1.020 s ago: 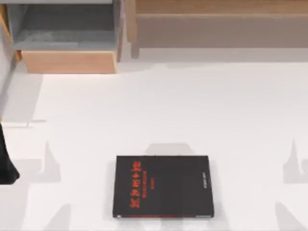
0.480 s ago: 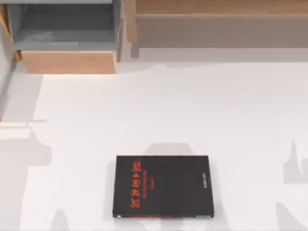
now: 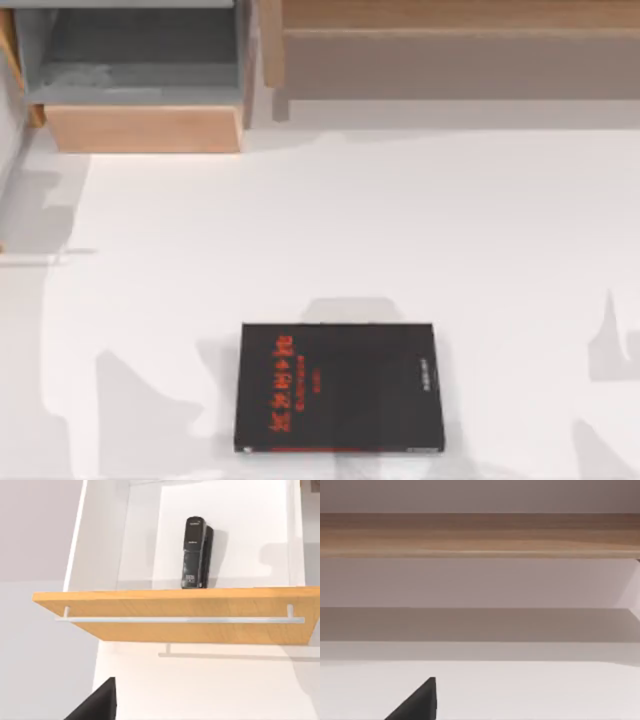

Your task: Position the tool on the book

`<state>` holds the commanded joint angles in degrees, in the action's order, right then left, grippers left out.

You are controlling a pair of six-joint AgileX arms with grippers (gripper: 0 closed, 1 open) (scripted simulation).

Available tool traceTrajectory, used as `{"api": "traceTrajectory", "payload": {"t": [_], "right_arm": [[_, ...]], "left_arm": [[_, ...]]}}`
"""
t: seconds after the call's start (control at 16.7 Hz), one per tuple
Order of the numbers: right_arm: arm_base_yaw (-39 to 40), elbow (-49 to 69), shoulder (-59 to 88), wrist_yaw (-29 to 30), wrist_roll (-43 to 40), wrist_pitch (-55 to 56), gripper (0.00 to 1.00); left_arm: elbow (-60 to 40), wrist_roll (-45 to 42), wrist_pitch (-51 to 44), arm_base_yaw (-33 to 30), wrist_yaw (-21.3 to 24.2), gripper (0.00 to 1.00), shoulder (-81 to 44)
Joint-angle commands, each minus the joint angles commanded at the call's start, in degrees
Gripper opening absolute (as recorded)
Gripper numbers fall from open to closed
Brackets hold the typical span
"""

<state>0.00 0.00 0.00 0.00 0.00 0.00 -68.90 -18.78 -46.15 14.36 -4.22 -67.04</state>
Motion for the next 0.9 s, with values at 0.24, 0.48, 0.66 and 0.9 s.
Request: {"api": "traceTrajectory", "payload": {"t": [0.24, 0.48, 0.66, 0.9], "right_arm": [[0.0, 0.0, 0.0, 0.0, 0.0, 0.0, 1.0], [0.0, 0.0, 0.0, 0.0, 0.0, 0.0, 1.0], [0.0, 0.0, 0.0, 0.0, 0.0, 0.0, 1.0], [0.0, 0.0, 0.0, 0.0, 0.0, 0.0, 1.0]], "left_arm": [[-27.34, -4.01, -15.62, 2.85, 0.91, 1.0, -28.09], [-52.62, -6.21, -28.28, 4.69, 2.56, 1.0, -53.78], [-68.59, -6.47, -35.14, 5.25, 4.13, 1.0, -69.53], [-83.08, -5.7, -39.96, 5.04, 6.1, 1.0, -83.28]]}}
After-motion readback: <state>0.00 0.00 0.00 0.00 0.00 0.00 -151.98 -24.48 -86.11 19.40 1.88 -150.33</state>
